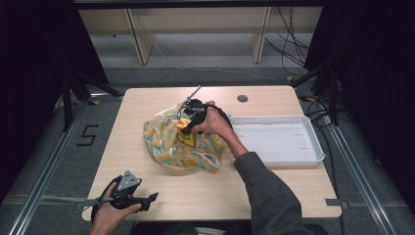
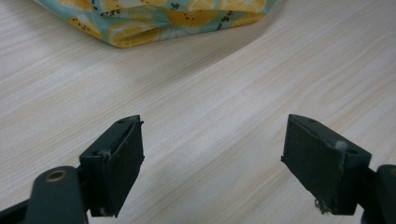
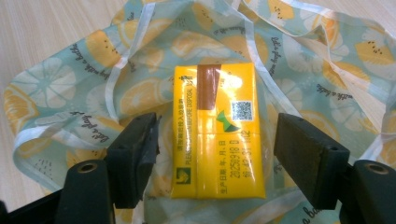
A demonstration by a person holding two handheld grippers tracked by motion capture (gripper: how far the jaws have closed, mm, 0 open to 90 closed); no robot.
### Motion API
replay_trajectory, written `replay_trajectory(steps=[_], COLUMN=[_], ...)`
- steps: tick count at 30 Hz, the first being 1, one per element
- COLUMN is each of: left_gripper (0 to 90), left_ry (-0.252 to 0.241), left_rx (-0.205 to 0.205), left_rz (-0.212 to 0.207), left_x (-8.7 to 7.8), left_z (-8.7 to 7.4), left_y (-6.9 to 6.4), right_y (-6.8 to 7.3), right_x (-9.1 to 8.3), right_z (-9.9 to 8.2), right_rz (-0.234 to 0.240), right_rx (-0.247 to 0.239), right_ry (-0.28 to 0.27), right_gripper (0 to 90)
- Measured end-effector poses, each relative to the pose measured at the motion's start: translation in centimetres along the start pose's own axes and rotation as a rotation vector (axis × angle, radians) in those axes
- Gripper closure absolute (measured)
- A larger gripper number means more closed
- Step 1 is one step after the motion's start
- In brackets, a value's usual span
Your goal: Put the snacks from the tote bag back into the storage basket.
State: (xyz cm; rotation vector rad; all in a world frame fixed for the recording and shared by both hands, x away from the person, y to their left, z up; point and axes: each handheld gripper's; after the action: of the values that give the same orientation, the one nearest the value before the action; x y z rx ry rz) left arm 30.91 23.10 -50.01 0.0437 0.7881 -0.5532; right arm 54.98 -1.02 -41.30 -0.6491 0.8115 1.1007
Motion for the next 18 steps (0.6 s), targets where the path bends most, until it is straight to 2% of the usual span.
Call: replay_trajectory(steps=[3,4,9,10,12,18], left_gripper=[19.8,19.8,19.8,19.8,19.8,19.8], left_ry=[0.007,0.007,0.007,0.018,0.02,0.023], left_rx=[0.008,0.008,0.006,0.022,0.023,0.02], left_rz=[-0.001,-0.001,-0.002,-0.001,-0.001,-0.005], left_x=[-0.07,-0.07,0.0,-0.07,-0.09,-0.1], left_z=[0.02,0.02,-0.01,0.01,0.02,0.03], left_y=[0.07,0.07,0.05,0.13,0.14,0.15], right_y=[-0.06,-0.17,-0.22,-0.24,-0.24,-0.14], right_x=[0.26,0.33,0.51,0.62,0.76,0.8], right_z=[0.01,0.01,0.04,0.08,0.12,0.32], right_rz=[0.007,0.005,0.007,0.011,0.013,0.015], right_rx=[0.005,-0.01,-0.023,-0.028,-0.034,-0.061], right_ry=[0.012,0.011,0.017,0.022,0.027,0.045], right_gripper=[36.1,38.2,42.1,44.1,45.9,48.9])
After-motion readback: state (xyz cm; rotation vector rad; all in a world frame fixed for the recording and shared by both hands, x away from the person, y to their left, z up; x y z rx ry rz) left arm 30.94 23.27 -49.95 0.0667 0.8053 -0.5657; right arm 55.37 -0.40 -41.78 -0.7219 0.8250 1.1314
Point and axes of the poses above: each handheld gripper's, and its own axes: x roughly forward along the jaws, z roughly out of its top, y roughly to its left, and after that the axes turned 10 degrees about -x, right-handed
